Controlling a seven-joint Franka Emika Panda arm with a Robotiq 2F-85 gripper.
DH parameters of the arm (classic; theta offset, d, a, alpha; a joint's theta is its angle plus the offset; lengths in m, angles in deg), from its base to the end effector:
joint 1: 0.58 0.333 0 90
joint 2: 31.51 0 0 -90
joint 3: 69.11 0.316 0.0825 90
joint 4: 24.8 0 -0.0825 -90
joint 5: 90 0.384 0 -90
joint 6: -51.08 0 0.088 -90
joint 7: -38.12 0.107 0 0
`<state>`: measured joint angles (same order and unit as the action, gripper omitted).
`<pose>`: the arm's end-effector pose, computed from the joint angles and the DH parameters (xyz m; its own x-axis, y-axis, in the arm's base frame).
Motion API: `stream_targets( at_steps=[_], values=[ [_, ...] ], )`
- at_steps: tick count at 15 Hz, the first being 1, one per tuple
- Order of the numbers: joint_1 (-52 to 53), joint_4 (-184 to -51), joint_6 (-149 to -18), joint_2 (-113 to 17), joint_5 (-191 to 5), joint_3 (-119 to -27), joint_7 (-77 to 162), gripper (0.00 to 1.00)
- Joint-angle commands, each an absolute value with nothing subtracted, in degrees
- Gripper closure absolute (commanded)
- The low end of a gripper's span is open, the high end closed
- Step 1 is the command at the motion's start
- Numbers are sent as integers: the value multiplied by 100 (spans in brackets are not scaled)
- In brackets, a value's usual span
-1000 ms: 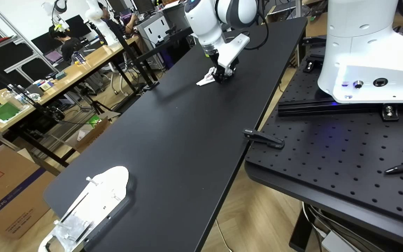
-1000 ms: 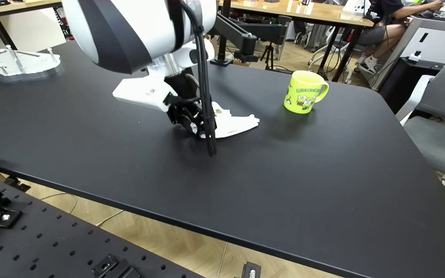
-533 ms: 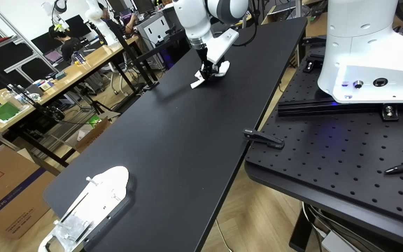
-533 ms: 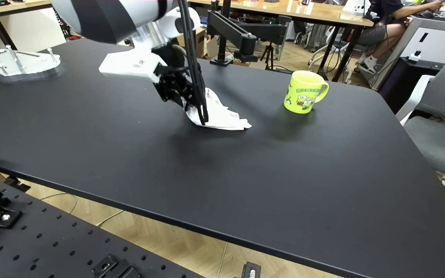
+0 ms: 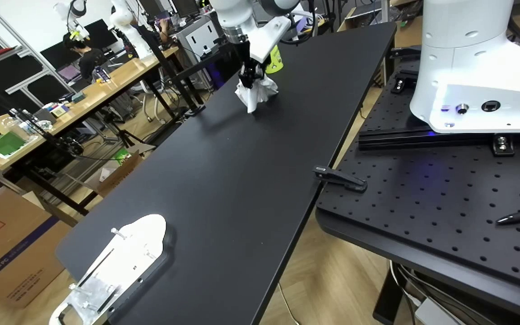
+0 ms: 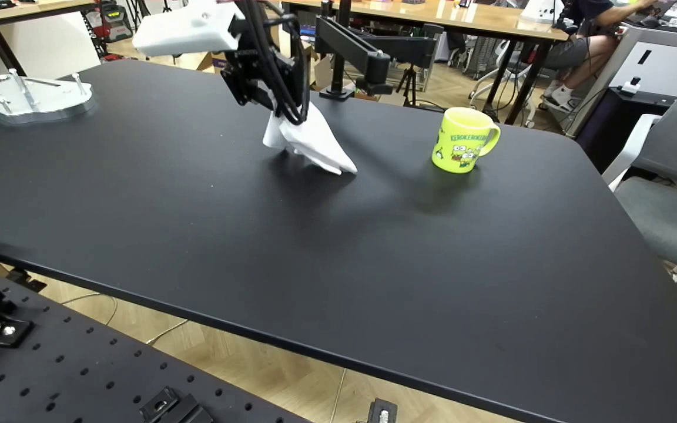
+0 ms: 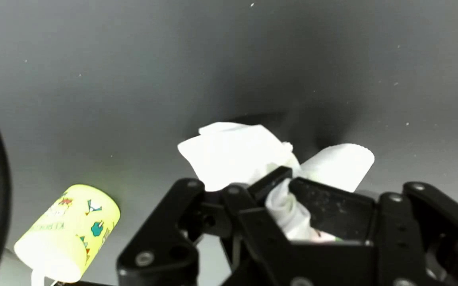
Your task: Get the white towel from the table and place it on the black stand
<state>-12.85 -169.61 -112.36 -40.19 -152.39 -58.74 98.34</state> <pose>0.4555 0.0347 0.2255 0.9479 -0.0224 0.3178 -0.0964 -0.9709 0.2192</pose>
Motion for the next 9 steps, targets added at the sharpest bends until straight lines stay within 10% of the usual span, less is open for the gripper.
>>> stream_targets(
  at_steps=[1,9],
  values=[
    [-1407,-17033,-10989,-3422,-14207,-5696,8688,100],
    [-629,-16464,-9975,-2388,-11336,-6540,5869,100]
  ],
)
